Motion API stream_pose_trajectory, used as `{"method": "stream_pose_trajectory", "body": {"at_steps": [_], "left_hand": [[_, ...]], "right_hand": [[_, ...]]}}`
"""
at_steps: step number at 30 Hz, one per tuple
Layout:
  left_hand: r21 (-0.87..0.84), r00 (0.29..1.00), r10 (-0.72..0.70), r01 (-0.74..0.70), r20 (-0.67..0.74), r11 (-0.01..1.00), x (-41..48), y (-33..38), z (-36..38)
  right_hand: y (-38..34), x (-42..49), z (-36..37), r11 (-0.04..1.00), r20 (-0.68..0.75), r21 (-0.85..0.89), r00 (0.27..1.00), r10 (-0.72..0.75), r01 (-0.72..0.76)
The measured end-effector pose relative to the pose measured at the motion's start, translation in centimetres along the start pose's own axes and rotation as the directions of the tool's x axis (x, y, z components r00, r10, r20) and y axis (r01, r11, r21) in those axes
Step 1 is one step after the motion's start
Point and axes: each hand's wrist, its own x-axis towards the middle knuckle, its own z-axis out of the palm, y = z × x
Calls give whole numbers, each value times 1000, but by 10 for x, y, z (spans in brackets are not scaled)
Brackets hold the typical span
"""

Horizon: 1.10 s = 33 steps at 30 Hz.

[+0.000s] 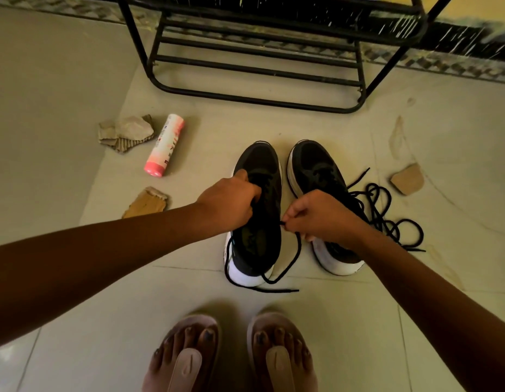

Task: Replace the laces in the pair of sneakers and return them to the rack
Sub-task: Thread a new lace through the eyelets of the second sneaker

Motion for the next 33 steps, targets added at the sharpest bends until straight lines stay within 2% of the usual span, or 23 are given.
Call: {"method": "stream_pose_trajectory", "body": {"at_steps": [2,5,7,9,11,14,20,26,30,33], "left_hand": [[-69,1000,15,-17,-22,997,0,-4,-1],[-193,996,23,-41,-90,980,-1,-11,-4],[-316,991,-11,-31,-130,948,-3,-14,-4],[-456,989,-70,5,-126,890,-5,-16,-3],[-553,988,-110,33,-107,833,-6,-18,-1],[-598,986,-138,53,-97,800,-7,-21,0],[-667,981,-177,81,-78,741,-5,-24,3],[-647,979,-171,63,-107,760,-3,-24,7],[-594,979,-138,21,-152,804,-6,-26,11],[-564,978,-111,-7,-174,826,-7,-25,11]], "right_hand": [[-3,-5,-5,976,122,214,993,11,-37],[-9,-10,-2,903,260,413,966,7,-117],[-14,-8,8,822,277,529,958,67,-211],[-23,-5,21,693,273,656,950,148,-297],[-30,-3,32,630,278,700,941,191,-335],[-37,0,48,594,286,719,932,220,-361],[-29,-1,56,479,194,829,951,241,-290],[-29,-6,41,488,174,835,963,208,-256],[-32,-6,10,658,25,738,981,194,-149],[-31,-4,-12,734,37,665,987,156,-141]]}}
